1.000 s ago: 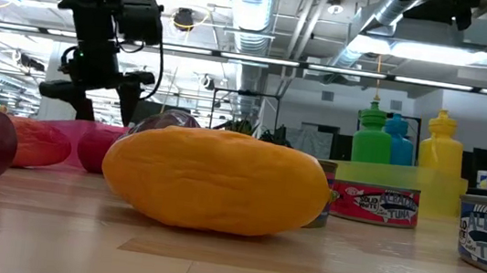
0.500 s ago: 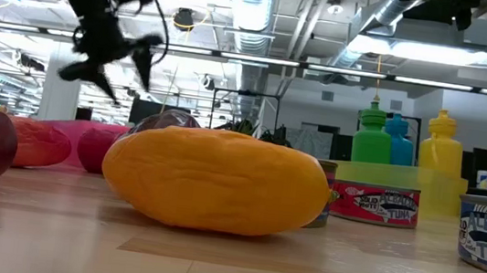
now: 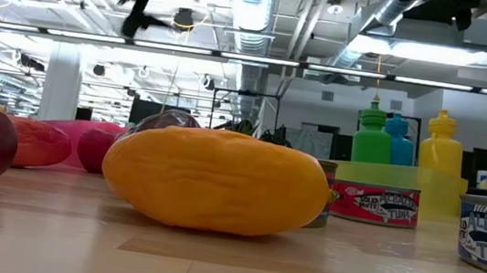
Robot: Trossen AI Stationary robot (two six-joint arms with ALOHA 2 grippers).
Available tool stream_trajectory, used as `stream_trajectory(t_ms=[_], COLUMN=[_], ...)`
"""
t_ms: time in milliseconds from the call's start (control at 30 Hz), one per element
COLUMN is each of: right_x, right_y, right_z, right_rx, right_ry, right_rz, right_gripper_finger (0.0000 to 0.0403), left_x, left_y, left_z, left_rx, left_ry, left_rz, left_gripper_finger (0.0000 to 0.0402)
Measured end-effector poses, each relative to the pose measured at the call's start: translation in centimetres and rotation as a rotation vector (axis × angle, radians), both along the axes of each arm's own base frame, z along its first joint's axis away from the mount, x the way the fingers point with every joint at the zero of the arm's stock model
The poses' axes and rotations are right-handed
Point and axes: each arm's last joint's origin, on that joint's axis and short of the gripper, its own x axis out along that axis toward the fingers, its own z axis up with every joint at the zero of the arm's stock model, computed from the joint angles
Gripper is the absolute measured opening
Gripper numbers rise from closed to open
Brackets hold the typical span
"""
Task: Pick & Place Food Item
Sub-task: Put the orange tumbler into the yellow bin
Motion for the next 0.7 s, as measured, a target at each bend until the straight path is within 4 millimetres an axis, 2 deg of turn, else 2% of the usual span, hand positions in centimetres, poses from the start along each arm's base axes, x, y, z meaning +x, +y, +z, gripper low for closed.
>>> stream_trajectory(t_ms=[233,400,567,700], right_x=[0.0,0.0,0.0,0.0], right_y=[0.0,0.0,0.0,0.0], right_z=[0.0,0.0,0.0,0.0], right_rx=[0.021,0.021,0.021,0.021], right_ry=[-0.014,-0.014,-0.015,-0.015], right_rz=[-0.004,-0.004,-0.004,-0.004], right_gripper_finger=[0.0238,0.0238,0.0238,0.0238], left_x=[0.7,0.6,0.9,1.0], left_y=[-0.8,-1.2,-1.8,-1.9], left_z=[2.3,3.4,3.8,4.6], left_rx=[0.149,0.291,0.363,0.405], left_ry=[-0.188,-0.236,-0.183,-0.036], left_rz=[-0.073,-0.179,-0.218,-0.238], left_gripper_finger=[0.0279,0.0284,0.0307,0.0326])
